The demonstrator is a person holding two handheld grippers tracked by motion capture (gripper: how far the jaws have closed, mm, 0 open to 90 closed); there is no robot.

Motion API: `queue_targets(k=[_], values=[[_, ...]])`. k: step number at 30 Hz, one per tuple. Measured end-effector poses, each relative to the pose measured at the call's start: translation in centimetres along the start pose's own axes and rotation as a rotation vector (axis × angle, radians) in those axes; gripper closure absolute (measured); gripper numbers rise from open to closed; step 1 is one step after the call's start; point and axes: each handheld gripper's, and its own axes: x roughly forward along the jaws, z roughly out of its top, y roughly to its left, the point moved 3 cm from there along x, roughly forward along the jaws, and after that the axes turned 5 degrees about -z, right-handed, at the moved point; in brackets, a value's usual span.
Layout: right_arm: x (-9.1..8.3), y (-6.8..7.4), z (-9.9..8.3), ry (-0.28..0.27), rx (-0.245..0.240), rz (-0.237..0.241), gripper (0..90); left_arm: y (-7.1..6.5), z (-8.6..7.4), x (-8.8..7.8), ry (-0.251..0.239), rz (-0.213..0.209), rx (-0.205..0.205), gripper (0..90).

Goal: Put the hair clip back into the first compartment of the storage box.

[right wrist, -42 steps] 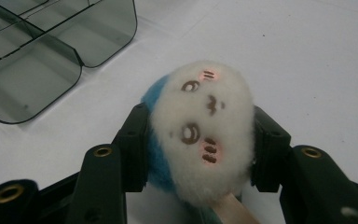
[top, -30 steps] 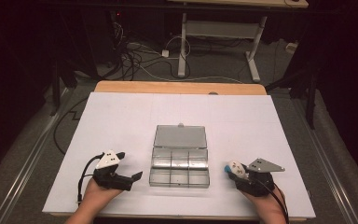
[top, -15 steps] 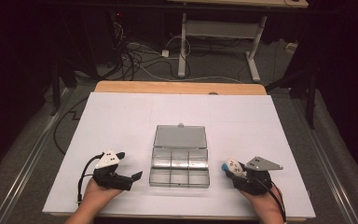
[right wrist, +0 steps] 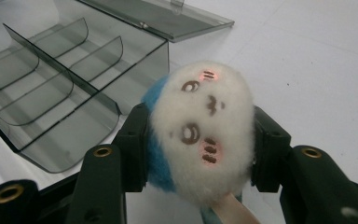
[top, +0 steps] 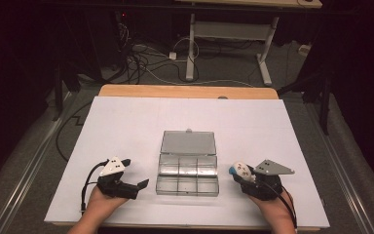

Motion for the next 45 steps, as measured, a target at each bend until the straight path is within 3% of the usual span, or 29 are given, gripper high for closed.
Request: queue_targets(k=[18, 45], values=[[0.8, 2.0, 3.2, -0.050, -0.040, 0.061, 51.1, 0.0, 0.0, 0.0, 0.000, 0.004, 0.000, 0.0], [3.6, 6.2, 5.0, -0.031, -0.117, 0.150, 51.1, 0.0, 0.0, 0.0, 0.001, 0.001, 0.005, 0.0]])
